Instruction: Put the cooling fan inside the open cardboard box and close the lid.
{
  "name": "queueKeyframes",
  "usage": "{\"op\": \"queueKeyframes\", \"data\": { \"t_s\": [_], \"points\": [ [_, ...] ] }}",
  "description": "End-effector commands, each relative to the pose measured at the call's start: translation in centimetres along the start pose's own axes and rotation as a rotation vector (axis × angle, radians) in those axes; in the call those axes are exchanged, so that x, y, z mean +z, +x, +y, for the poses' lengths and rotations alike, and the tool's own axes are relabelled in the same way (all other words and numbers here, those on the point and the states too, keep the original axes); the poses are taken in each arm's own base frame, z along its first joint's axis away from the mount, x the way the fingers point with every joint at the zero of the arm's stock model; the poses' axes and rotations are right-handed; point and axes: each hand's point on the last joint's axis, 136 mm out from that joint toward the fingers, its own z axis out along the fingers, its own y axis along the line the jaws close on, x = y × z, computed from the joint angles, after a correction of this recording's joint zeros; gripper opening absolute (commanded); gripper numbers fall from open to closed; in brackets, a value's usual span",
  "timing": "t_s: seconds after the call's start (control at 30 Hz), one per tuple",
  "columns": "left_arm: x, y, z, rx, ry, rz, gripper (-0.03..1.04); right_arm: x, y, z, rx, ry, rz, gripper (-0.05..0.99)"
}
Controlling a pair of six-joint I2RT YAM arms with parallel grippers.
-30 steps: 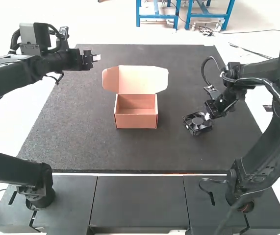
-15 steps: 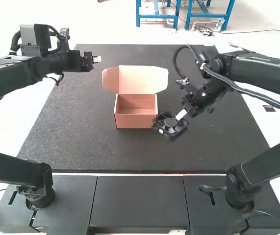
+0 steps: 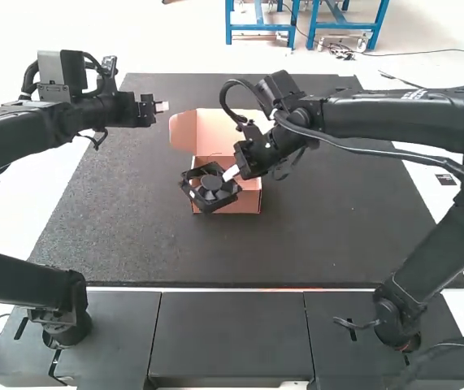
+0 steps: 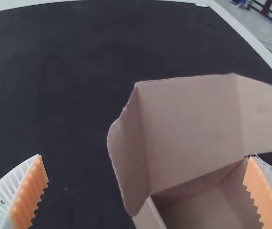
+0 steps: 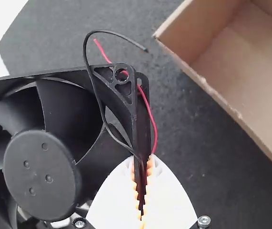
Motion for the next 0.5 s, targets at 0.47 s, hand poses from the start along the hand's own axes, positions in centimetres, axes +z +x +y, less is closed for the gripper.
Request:
{"op": "queueKeyframes", "data": {
  "t_s": [0.47],
  "points": [
    [-0.9, -0.3, 2.7, -0.015, -0.099, -0.046, 0.97, 1.2, -6.4, -11.1, 0.143, 0.24, -0.221, -0.02]
  ]
}}
